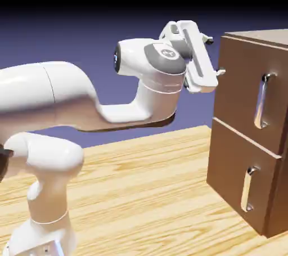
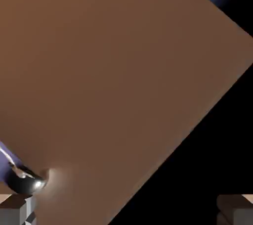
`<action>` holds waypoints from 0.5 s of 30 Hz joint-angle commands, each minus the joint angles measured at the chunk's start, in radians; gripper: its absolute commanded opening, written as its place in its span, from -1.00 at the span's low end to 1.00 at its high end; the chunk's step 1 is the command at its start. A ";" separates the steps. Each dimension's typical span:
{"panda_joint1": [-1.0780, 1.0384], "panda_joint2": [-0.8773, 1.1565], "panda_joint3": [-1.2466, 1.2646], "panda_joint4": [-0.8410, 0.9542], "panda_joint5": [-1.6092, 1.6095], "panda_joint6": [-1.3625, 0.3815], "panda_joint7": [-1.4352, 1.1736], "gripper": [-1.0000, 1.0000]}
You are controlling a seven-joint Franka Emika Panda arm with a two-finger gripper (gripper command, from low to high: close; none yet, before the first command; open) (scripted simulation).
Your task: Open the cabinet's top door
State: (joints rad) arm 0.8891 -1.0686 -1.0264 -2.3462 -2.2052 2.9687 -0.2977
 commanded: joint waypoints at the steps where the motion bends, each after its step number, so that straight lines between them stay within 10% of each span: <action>1: 0.017 -0.010 -0.020 0.009 -0.044 -0.001 -0.021 0.00; 15: 0.260 -0.148 -0.304 0.137 -0.653 -0.020 -0.307 0.00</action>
State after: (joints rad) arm 1.1486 -1.2161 -1.3300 -2.2090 -2.8577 2.9485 -0.6050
